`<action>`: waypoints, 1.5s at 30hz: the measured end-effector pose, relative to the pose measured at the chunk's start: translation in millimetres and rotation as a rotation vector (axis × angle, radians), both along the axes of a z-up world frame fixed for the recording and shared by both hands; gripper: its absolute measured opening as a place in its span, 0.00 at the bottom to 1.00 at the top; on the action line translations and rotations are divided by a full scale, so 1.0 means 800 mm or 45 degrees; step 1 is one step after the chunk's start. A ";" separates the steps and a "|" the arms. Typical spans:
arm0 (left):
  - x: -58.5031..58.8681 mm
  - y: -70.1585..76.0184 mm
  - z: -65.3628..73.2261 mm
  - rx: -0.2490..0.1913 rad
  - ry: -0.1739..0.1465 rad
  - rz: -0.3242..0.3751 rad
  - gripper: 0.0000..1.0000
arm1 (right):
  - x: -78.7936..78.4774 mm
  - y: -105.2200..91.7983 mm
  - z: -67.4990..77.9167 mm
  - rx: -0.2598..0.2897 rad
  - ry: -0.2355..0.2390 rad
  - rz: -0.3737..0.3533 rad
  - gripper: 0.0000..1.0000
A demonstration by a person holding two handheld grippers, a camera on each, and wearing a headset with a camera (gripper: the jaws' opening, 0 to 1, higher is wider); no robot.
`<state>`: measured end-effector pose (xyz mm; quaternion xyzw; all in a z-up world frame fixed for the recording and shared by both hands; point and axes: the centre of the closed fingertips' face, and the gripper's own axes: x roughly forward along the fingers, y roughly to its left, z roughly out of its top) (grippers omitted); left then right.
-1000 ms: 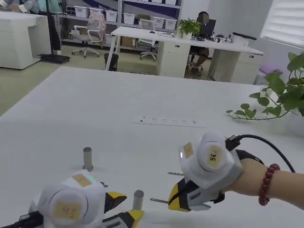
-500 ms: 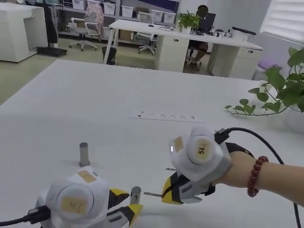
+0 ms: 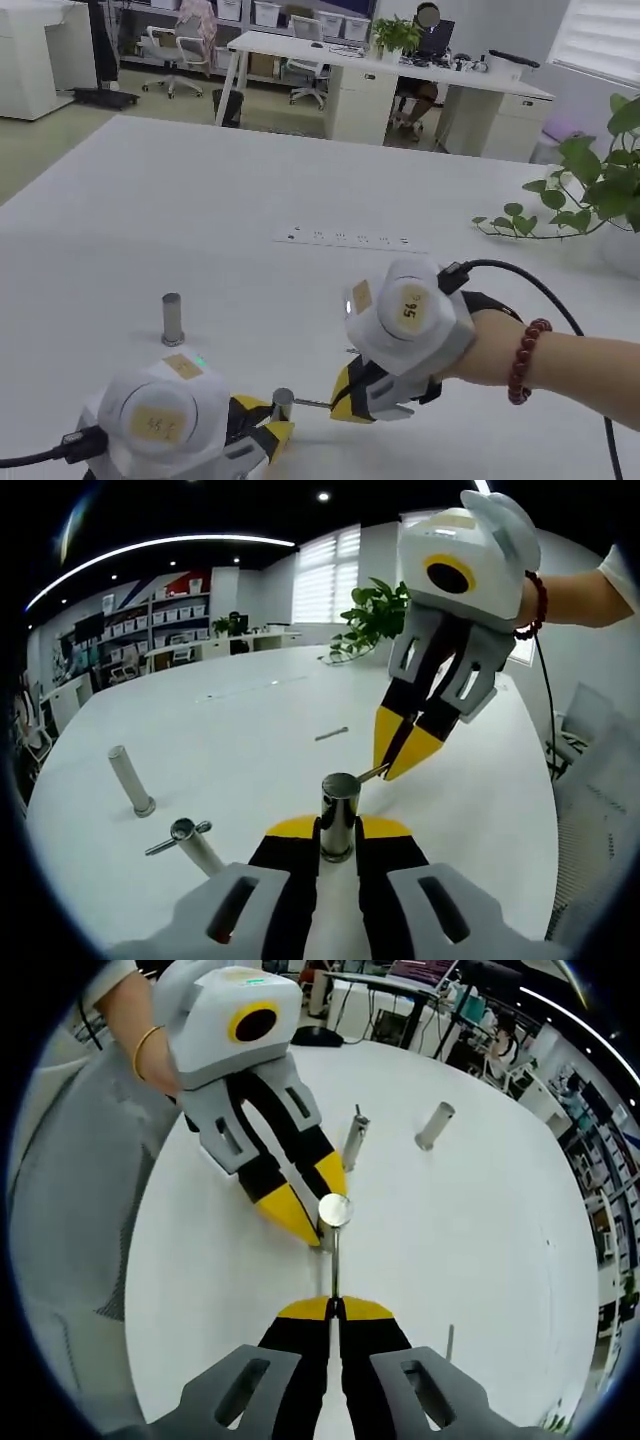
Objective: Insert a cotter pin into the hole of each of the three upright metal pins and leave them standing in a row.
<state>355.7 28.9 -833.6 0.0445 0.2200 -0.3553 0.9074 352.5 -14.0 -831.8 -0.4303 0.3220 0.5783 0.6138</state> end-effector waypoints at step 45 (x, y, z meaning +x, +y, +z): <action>0.002 -0.002 -0.005 -0.043 -0.013 0.002 0.11 | -0.004 0.034 0.013 0.000 0.016 -0.021 0.03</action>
